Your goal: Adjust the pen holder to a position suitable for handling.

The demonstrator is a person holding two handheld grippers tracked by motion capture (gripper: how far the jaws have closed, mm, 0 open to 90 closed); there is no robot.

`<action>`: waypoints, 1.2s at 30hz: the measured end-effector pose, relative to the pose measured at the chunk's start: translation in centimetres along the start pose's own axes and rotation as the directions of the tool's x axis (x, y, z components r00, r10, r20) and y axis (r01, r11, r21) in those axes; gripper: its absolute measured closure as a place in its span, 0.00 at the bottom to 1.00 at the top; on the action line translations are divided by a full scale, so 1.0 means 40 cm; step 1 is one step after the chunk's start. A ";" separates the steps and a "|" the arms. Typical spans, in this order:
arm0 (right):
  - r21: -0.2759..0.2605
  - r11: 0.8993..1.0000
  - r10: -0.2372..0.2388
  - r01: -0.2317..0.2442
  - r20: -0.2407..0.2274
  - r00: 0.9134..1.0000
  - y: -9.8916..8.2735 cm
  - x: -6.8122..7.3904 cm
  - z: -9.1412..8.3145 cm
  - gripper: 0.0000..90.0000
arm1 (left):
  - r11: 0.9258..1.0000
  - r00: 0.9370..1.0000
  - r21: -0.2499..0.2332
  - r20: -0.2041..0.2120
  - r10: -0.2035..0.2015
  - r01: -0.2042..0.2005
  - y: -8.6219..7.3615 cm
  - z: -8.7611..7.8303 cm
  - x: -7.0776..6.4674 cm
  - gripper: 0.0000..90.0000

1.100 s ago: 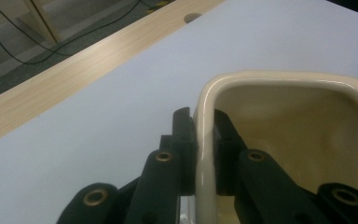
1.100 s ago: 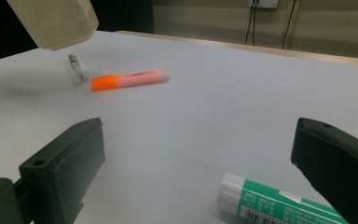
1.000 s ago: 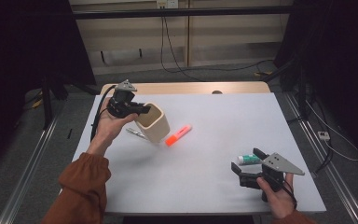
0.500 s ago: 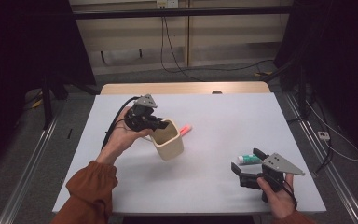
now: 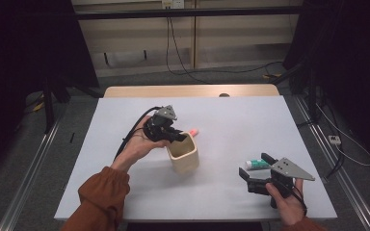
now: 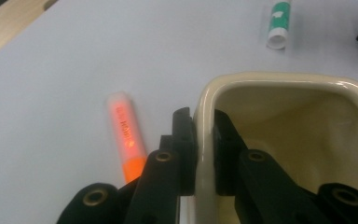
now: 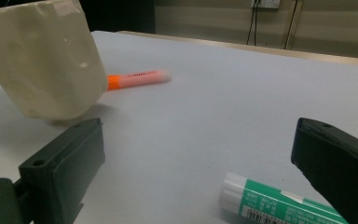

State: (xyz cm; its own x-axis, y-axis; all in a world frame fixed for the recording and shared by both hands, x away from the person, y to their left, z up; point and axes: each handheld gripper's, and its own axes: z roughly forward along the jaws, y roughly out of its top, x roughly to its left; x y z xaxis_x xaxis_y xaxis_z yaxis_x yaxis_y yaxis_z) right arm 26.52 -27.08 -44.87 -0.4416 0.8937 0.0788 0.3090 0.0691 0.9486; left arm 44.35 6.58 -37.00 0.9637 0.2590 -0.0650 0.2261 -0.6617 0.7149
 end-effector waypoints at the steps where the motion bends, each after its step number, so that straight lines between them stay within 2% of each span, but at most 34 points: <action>1: 0.001 1.000 0.001 -0.001 0.000 1.000 0.000 0.000 0.000 0.03 | 1.000 1.000 0.007 0.003 0.007 -0.007 0.002 0.005 -0.002 0.92; 3: 0.000 1.000 0.000 0.000 -0.001 1.000 0.000 0.000 0.000 0.03 | 1.000 1.000 0.004 0.011 0.013 -0.013 0.005 0.017 -0.007 0.92; 6: -0.001 1.000 0.001 -0.001 -0.002 1.000 0.000 0.001 0.000 0.03 | 0.999 0.999 0.025 0.030 0.034 -0.034 0.010 0.029 -0.012 0.92; 14: 0.001 1.000 -0.003 0.003 -0.003 1.000 0.000 0.001 0.000 0.03 | 0.998 0.997 0.023 0.058 0.058 -0.059 0.021 0.067 -0.017 0.91; 17: 0.001 1.000 -0.001 0.001 -0.003 1.000 0.000 0.000 0.000 0.03 | 1.000 0.998 0.009 0.061 0.028 -0.029 0.023 0.076 -0.013 0.91; 21: 0.000 1.000 -0.003 0.003 -0.004 1.000 0.000 0.001 -0.001 0.03 | 1.000 0.997 -0.009 0.071 0.012 -0.012 0.018 0.072 -0.009 0.90; 23: 0.000 1.000 -0.001 0.001 -0.003 1.000 0.000 0.001 -0.001 0.03 | 0.999 0.997 -0.040 0.077 -0.012 0.016 0.015 0.063 -0.008 0.89; 25: 0.001 1.000 -0.001 0.001 -0.002 1.000 0.000 0.001 0.000 0.03 | 0.999 0.998 -0.043 0.068 -0.012 0.015 0.013 0.058 -0.011 0.88; 27: 0.001 1.000 -0.004 0.004 -0.002 1.000 0.000 0.001 -0.001 0.03 | 0.998 0.998 -0.056 0.055 -0.030 0.033 0.010 0.058 -0.014 0.81; 30: 0.000 1.000 -0.004 0.004 -0.003 1.000 0.000 0.001 -0.001 0.03 | 0.995 0.997 -0.067 0.017 -0.070 0.071 0.005 0.055 -0.013 0.65; 31: 0.000 1.000 -0.004 0.004 -0.003 1.000 0.000 0.001 -0.001 0.03 | 0.993 0.995 -0.070 0.000 -0.097 0.097 0.004 0.055 -0.013 0.58; 34: 0.001 1.000 -0.002 0.002 -0.003 1.000 0.000 0.001 -0.001 0.03 | 0.987 0.991 -0.088 -0.005 -0.134 0.133 -0.002 0.052 -0.011 0.44; 36: 0.000 1.000 -0.001 0.001 -0.004 1.000 0.000 0.001 -0.001 0.03 | 0.983 0.987 -0.098 -0.022 -0.161 0.158 -0.003 0.044 -0.008 0.31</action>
State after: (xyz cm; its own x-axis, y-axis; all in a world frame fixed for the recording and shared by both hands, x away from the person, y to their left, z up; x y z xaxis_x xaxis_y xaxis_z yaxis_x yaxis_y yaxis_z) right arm 26.46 -27.08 -44.86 -0.4453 0.8919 0.0786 0.3087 0.0705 0.9486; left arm 44.25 5.34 -38.28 0.9115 0.3774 -0.1637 0.3603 -0.5403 0.7604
